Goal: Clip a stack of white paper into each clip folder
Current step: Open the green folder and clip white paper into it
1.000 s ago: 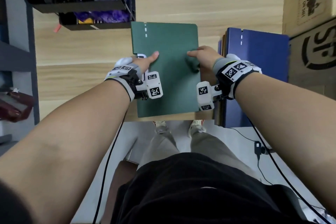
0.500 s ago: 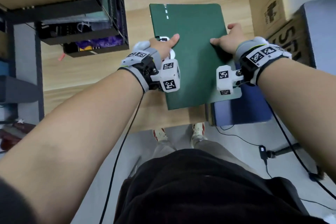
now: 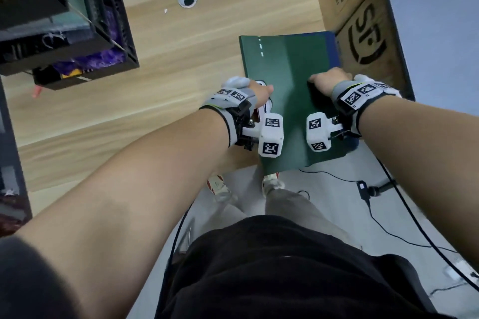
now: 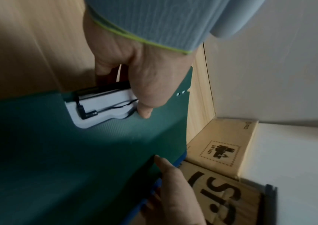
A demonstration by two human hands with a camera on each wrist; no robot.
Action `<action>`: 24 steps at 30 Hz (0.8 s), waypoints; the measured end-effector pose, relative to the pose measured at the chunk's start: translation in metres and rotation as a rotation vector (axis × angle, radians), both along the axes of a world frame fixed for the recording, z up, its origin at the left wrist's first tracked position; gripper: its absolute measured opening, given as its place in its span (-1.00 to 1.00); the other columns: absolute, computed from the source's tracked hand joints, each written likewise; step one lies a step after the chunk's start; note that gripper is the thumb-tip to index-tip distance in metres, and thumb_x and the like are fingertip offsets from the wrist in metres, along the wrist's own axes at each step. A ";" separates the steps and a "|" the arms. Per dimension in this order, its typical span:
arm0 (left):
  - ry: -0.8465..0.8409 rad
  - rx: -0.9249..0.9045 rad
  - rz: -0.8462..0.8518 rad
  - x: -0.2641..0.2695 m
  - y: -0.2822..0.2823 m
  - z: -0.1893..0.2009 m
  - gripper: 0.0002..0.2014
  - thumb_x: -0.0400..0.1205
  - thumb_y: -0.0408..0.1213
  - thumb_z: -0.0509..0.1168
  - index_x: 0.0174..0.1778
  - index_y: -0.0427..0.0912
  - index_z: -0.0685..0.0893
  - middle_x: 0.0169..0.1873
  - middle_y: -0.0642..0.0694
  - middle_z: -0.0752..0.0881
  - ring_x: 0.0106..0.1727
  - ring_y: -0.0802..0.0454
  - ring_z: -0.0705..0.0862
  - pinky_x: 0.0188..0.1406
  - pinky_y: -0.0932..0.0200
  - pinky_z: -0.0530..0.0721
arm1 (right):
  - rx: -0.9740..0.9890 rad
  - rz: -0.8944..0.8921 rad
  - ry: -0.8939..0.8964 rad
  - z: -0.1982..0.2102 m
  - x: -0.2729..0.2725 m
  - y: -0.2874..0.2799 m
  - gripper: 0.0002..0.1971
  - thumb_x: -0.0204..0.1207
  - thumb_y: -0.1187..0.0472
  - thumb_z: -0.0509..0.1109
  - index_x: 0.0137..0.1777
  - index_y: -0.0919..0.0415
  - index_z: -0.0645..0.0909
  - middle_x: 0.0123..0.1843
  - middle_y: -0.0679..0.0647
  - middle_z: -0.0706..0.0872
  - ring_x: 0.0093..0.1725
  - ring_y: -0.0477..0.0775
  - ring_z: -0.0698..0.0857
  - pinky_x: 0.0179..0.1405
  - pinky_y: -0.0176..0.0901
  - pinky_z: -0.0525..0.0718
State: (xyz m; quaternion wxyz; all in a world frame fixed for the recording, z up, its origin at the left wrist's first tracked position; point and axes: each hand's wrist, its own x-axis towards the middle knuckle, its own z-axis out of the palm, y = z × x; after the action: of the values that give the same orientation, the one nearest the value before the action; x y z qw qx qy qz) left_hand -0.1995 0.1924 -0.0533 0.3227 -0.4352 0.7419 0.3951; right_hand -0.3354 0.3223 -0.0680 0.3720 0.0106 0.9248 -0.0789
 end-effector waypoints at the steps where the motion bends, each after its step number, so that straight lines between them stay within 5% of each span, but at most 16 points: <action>1: -0.027 -0.020 -0.039 0.002 0.001 -0.003 -0.44 0.73 0.15 0.08 0.38 -0.29 0.52 0.39 -0.26 0.60 0.35 -0.24 0.59 0.45 -0.08 0.47 | 0.012 0.001 -0.019 -0.001 0.000 0.001 -0.46 0.65 -0.02 0.32 0.47 0.36 0.48 0.49 0.26 0.54 0.46 0.31 0.50 0.26 -0.05 0.50; 5: -0.081 -0.070 -0.163 0.006 0.002 -0.013 -0.38 0.72 0.25 0.03 0.29 -0.25 0.62 0.27 -0.20 0.65 0.30 -0.20 0.62 0.33 0.04 0.45 | -0.032 -0.052 -0.047 -0.005 -0.003 0.000 -0.24 0.55 -0.08 0.41 0.62 0.32 0.27 0.57 0.24 0.46 0.50 0.32 0.49 0.36 -0.01 0.49; 8: -0.085 -0.092 -0.129 0.002 0.003 -0.017 -0.42 0.67 0.32 0.04 -0.07 -0.17 0.66 0.15 -0.21 0.72 0.18 -0.19 0.68 0.33 -0.01 0.54 | -0.067 -0.112 -0.067 -0.007 -0.008 -0.001 0.07 0.23 -0.31 0.51 0.65 0.25 0.26 0.61 0.19 0.43 0.53 0.28 0.48 0.46 0.03 0.48; 12: -0.037 -0.011 0.151 -0.001 0.006 -0.033 -0.31 0.54 0.36 0.20 0.17 -0.26 0.64 0.13 -0.19 0.72 0.12 -0.25 0.72 0.28 -0.14 0.63 | -0.053 -0.059 -0.083 -0.005 -0.015 0.006 -0.14 0.36 -0.34 0.47 0.56 0.15 0.44 0.54 0.11 0.50 0.48 0.20 0.51 0.15 -0.18 0.42; 16: 0.018 0.062 0.428 0.005 0.002 -0.046 -0.37 0.38 0.30 0.38 -0.02 -0.28 0.72 -0.07 -0.16 0.82 0.01 -0.18 0.80 0.19 -0.18 0.70 | -0.067 -0.045 -0.095 -0.007 -0.007 0.006 0.13 0.31 -0.40 0.50 0.71 0.17 0.07 0.65 0.17 0.32 0.62 0.28 0.32 0.48 0.07 0.36; 18: 0.033 0.071 0.475 0.008 0.001 -0.046 -0.38 0.36 0.28 0.40 0.03 -0.24 0.75 0.00 -0.19 0.82 0.03 -0.18 0.79 0.20 -0.15 0.70 | -0.082 -0.062 -0.113 -0.010 -0.005 0.001 0.22 0.31 -0.38 0.52 0.73 0.20 -0.10 0.69 0.20 0.24 0.66 0.30 0.23 0.56 0.14 0.28; 20: 0.091 0.034 0.520 0.008 0.001 -0.048 -0.38 0.46 0.17 0.46 0.24 -0.27 0.67 0.15 -0.23 0.75 0.17 -0.21 0.73 0.25 -0.10 0.68 | -0.094 -0.063 -0.106 -0.011 -0.007 -0.006 0.24 0.29 -0.33 0.57 0.72 0.27 -0.08 0.68 0.24 0.24 0.66 0.31 0.24 0.57 0.13 0.26; 24: 0.111 -0.020 0.537 0.009 -0.002 -0.053 -0.37 0.47 0.13 0.47 0.29 -0.27 0.62 0.19 -0.25 0.72 0.21 -0.23 0.71 0.25 -0.10 0.69 | -0.143 -0.035 -0.099 -0.015 -0.009 -0.017 0.11 0.35 -0.24 0.58 0.67 0.28 0.03 0.63 0.23 0.30 0.62 0.30 0.31 0.53 0.11 0.32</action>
State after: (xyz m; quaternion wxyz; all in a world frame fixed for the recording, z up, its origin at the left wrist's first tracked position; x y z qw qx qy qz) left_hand -0.1903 0.1907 -0.1062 0.1608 -0.5970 0.6203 0.4827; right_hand -0.3442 0.3049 -0.0829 0.4157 0.0040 0.8970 -0.1504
